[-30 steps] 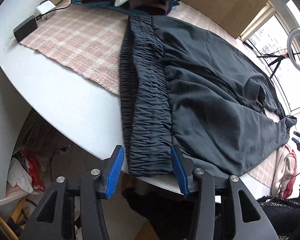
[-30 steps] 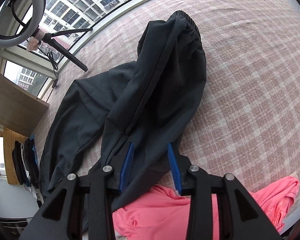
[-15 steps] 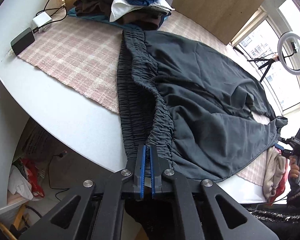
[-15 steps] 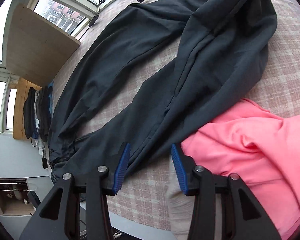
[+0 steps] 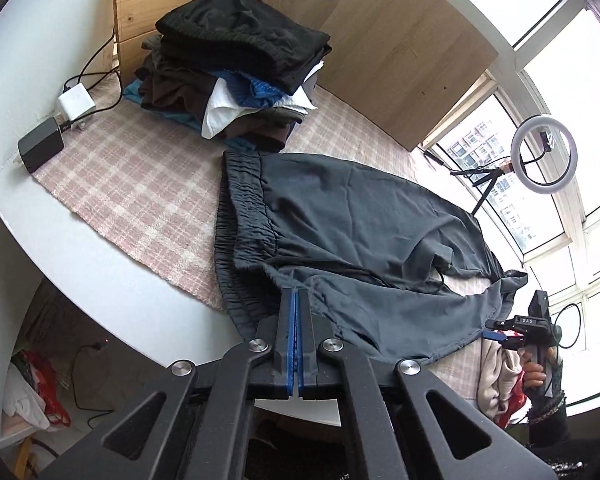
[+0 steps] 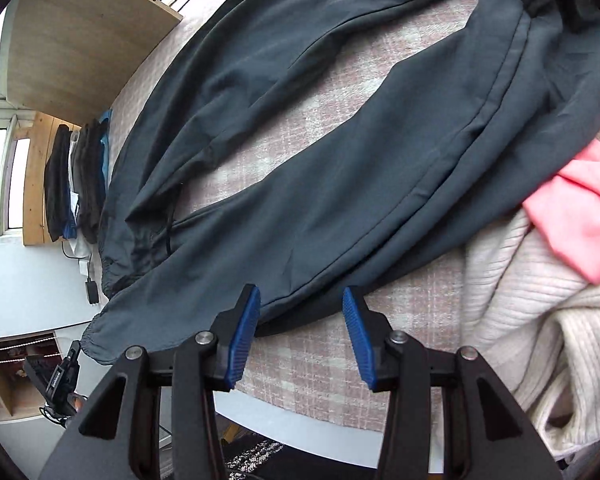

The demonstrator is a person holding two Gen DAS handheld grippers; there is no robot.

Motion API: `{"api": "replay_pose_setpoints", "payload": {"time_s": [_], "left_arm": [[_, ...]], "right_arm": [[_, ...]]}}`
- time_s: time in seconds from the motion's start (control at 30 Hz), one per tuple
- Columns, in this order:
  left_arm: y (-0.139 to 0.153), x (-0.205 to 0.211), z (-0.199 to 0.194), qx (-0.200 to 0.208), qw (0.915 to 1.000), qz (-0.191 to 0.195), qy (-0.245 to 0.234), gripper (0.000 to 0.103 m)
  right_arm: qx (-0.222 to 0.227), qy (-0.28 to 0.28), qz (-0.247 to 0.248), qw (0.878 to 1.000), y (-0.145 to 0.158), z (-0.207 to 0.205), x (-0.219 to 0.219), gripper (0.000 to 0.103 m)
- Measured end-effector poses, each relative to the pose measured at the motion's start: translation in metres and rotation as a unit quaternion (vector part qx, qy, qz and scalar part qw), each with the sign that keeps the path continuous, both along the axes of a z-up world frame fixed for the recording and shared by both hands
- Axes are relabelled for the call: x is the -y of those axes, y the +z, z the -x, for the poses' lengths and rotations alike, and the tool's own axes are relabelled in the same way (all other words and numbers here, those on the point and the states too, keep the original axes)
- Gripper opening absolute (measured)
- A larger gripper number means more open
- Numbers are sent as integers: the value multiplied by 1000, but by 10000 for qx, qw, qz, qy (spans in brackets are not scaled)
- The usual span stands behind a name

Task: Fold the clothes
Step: 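Lay the stretched pants flat on the cloth and open both grippers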

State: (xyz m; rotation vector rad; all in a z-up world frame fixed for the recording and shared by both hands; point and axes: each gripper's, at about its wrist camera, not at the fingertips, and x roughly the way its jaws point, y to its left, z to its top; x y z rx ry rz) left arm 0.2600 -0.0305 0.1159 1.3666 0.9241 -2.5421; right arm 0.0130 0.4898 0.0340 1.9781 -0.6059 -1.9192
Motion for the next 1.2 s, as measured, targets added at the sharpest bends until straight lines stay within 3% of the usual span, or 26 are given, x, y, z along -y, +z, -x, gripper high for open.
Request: {"api": "replay_pose_setpoints", "payload": {"time_s": [0.13, 0.33, 0.4, 0.63, 0.7, 0.77, 0.9, 1.2], "left_arm": [[6, 7, 0, -46, 9999, 128, -56, 0], [-19, -5, 4, 371, 9972, 434, -489, 0], [-31, -10, 2, 474, 9960, 366, -663, 0], [-53, -5, -7, 595, 9958, 113, -687, 0], [-59, -3, -10, 636, 9954, 95, -714, 0], [-68, -5, -14, 696, 9945, 129, -772, 2], [-89, -10, -21, 860, 9923, 60, -885, 29], [-114, -39, -22, 1060, 9861, -36, -1280, 33]], "right_arm": [[94, -72, -27, 9999, 2, 0, 11, 43], [202, -135, -281, 9993, -10, -1, 25, 43], [186, -150, -512, 9984, -14, -3, 27, 43], [297, -502, -479, 9971, -26, -1, 20, 42], [244, -633, -329, 9972, -25, 0, 19, 20], [94, -681, -255, 9973, -21, 1, 19, 7], [-163, -745, -190, 9969, -10, 0, 16, 3], [-384, -724, -199, 9964, 11, 8, 12, 3]]}}
